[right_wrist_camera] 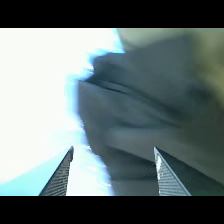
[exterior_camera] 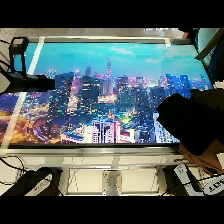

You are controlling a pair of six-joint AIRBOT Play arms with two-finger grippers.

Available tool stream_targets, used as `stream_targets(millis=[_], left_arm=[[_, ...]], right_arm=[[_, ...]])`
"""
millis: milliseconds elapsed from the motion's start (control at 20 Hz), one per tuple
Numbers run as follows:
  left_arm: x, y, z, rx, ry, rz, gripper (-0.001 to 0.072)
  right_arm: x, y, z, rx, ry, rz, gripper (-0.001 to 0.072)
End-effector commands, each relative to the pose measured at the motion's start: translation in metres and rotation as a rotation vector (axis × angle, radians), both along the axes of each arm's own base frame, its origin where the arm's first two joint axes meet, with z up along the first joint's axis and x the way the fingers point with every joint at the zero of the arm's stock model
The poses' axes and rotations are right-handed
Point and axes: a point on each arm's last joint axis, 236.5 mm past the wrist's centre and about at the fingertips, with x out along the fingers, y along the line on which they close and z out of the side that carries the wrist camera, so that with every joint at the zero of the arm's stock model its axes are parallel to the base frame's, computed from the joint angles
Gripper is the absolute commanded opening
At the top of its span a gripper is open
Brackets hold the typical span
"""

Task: Fold the clothes and pants, and hang the long-sleeved shirts on hangers.

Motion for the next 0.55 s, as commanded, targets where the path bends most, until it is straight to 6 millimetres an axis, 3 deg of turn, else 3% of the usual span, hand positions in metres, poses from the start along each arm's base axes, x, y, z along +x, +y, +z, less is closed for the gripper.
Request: stream_targets(millis=[0, 250, 500], left_arm=[[-0.015, 0.001, -0.02, 0.005, 0.115, 0.009, 0.0013], [-0.017, 0.001, -0.023, 0.006, 0.129, 0.009, 0.0013], [-0.017, 0.001, -0.023, 0.006, 0.129, 0.009, 0.0013]], right_arm=[[0.034, 0.028, 0.063, -0.03, -0.197, 0.084, 0.0553], [0.036, 0.033, 0.096, -0.1, -0.246, 0.104, 0.0553], [0.035, 0.034, 0.105, -0.121, -0.259, 0.105, 0.0553]])
